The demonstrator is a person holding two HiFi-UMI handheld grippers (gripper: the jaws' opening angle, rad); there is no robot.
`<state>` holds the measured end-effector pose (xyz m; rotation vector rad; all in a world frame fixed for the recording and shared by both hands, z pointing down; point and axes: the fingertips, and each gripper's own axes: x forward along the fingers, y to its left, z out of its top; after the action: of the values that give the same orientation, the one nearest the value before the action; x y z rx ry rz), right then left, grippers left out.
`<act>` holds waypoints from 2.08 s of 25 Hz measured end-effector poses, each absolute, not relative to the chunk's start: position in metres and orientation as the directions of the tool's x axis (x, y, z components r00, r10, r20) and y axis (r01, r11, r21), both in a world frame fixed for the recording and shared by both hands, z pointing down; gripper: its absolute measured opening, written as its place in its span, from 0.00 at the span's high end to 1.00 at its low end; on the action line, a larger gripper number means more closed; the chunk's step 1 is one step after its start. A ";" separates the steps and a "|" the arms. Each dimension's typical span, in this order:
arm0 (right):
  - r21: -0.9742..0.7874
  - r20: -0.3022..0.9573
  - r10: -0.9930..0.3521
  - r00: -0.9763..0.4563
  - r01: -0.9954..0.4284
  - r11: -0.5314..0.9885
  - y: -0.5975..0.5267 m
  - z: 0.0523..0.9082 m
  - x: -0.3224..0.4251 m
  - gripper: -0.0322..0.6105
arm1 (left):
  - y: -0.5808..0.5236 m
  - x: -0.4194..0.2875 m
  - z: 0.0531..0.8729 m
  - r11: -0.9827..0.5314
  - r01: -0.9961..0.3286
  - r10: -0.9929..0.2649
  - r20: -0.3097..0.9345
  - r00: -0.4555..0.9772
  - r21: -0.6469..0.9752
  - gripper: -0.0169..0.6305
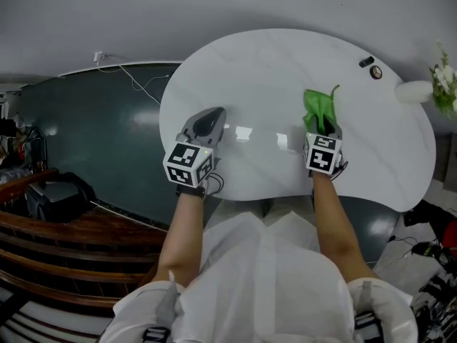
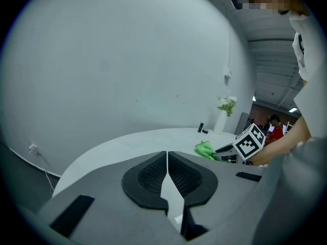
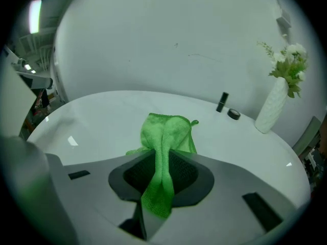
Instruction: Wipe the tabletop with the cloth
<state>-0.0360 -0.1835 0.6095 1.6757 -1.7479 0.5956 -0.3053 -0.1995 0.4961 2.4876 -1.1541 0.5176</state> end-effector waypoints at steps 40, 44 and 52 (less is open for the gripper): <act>-0.011 0.724 -0.338 -0.602 -0.499 0.866 -0.096 0.615 -0.480 0.84 | -0.104 -0.546 0.512 -0.181 -0.970 -0.862 0.448 0.235 0.161 0.84; -0.005 0.728 -0.311 -0.611 -0.458 0.889 -0.076 0.617 -0.460 0.84 | -0.112 -0.521 0.512 -0.244 -0.954 -0.845 0.445 0.296 0.172 0.84; 0.020 0.725 -0.437 -0.532 -0.618 0.786 -0.084 0.608 -0.377 0.84 | -0.127 -0.438 0.509 -0.426 -0.887 -0.758 0.466 0.457 0.178 0.84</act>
<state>-0.3767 -0.0843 0.6077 0.7783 -2.2185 0.3076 -0.4382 -0.1274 0.5089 2.3143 -1.3848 0.4454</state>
